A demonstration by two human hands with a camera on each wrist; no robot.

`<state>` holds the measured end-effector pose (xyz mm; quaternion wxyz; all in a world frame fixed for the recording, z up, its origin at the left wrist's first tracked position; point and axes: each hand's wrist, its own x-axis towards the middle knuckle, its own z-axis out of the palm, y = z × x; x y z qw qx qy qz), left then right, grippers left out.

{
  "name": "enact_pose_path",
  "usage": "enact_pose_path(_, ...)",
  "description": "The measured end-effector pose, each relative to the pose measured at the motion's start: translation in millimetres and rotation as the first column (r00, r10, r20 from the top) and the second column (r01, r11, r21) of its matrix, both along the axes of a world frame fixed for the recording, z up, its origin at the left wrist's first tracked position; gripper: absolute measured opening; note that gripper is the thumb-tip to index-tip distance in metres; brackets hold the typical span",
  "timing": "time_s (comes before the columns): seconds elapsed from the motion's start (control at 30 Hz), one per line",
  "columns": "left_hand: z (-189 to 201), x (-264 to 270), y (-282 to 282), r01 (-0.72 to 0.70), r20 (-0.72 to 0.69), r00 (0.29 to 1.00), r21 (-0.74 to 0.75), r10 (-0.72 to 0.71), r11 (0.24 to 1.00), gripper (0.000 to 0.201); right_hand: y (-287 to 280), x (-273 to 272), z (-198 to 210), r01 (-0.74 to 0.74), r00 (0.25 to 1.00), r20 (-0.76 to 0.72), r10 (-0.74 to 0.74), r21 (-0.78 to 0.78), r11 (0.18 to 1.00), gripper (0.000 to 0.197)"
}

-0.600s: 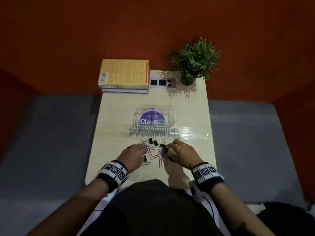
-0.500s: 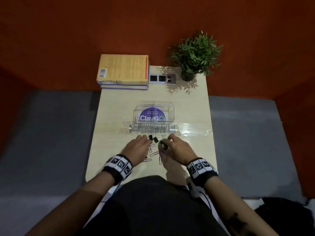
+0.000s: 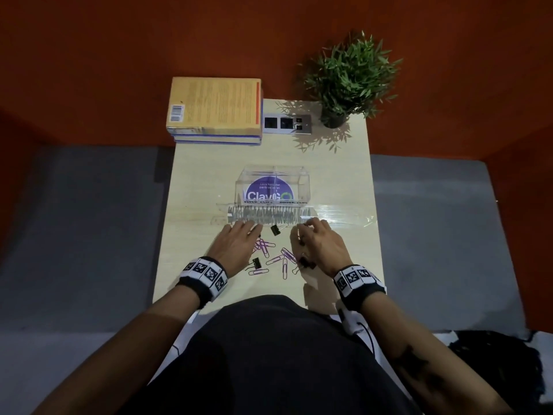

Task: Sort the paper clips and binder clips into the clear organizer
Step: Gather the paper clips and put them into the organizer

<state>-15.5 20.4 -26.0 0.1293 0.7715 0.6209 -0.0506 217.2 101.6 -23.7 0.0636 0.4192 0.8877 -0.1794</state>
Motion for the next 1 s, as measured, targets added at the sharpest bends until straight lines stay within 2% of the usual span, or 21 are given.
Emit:
enact_pose_path(0.07, -1.5, -2.7, -11.8, -0.059, 0.053, 0.997, 0.008, 0.058, 0.998, 0.053, -6.4, 3.4, 3.9, -0.023, 0.997, -0.075, 0.023, 0.007, 1.000, 0.038)
enact_pose_path(0.17, -6.2, -4.9, -32.5, -0.125, 0.099, 0.987, -0.040, 0.128, 0.991, 0.060, -22.6, 11.7, 1.4, -0.126, 0.977, -0.181, 0.116, -0.042, 0.991, 0.028)
enact_pose_path(0.23, -10.0, -8.8, -43.2, -0.167, 0.128, 0.977, -0.057, 0.173, 0.984, 0.060, -29.4, 20.3, -4.0, -0.099, 0.979, -0.182, 0.087, -0.058, 0.993, 0.021)
enact_pose_path(0.33, -8.9, -17.4, -50.1, -0.205, 0.177, 0.961, -0.060, 0.212, 0.977, 0.056, -27.8, 35.7, -8.0, -0.022, 0.983, -0.184, 0.009, -0.073, 0.997, 0.021)
enact_pose_path(0.4, -6.7, -21.7, -51.6, -0.181, 0.154, 0.971, -0.028, 0.184, 0.983, 0.051, -24.1, 41.9, -6.5, -0.014, 0.983, -0.185, 0.005, -0.047, 0.999, 0.020)
enact_pose_path(0.47, -5.3, -20.6, -50.9, -0.106, 0.134, 0.986, 0.020, 0.102, 0.994, 0.044, -22.1, 41.2, -4.9, -0.062, 0.986, -0.156, 0.062, 0.006, 0.998, 0.022)
enact_pose_path(0.57, -5.8, -10.0, -48.1, 0.118, 0.082, 0.989, 0.040, -0.121, 0.992, 0.040, -27.7, 27.4, -3.3, -0.118, 0.980, -0.161, 0.117, 0.006, 0.993, 0.027)
enact_pose_path(0.63, -6.0, -6.9, -48.0, 0.208, 0.026, 0.978, 0.015, -0.208, 0.978, 0.036, -35.0, 12.7, -2.9, -0.170, 0.980, -0.107, 0.166, -0.025, 0.985, 0.038)
enact_pose_path(0.7, -3.1, -12.1, -49.7, 0.194, 0.001, 0.981, 0.002, -0.194, 0.981, 0.026, -40.3, 2.1, -6.8, -0.192, 0.981, -0.040, 0.190, -0.054, 0.980, 0.055)
enact_pose_path(0.77, -0.2, -19.7, -51.1, 0.144, 0.021, 0.989, 0.014, -0.144, 0.990, 0.022, -40.7, -3.9, -8.2, -0.175, 0.984, -0.009, 0.175, -0.079, 0.981, 0.062)
enact_pose_path(0.83, 1.7, -23.0, -47.9, 0.093, 0.036, 0.995, 0.013, -0.093, 0.996, 0.024, -40.8, -10.7, -8.1, -0.174, 0.985, -0.016, 0.173, -0.054, 0.983, 0.053)
enact_pose_path(0.93, -0.4, -13.7, -32.4, 0.037, 0.014, 0.999, -0.017, -0.037, 0.999, 0.030, -41.5, -24.3, -7.7, -0.119, 0.989, -0.087, 0.117, -0.020, 0.993, 0.018)
enact_pose_path(1.0, -2.5, -3.0, -20.5, 0.000, 0.023, 1.000, -0.046, 0.001, 0.999, 0.038, -39.5, -31.2, -6.6, -0.128, 0.987, -0.100, 0.123, -0.046, 0.991, 0.016)
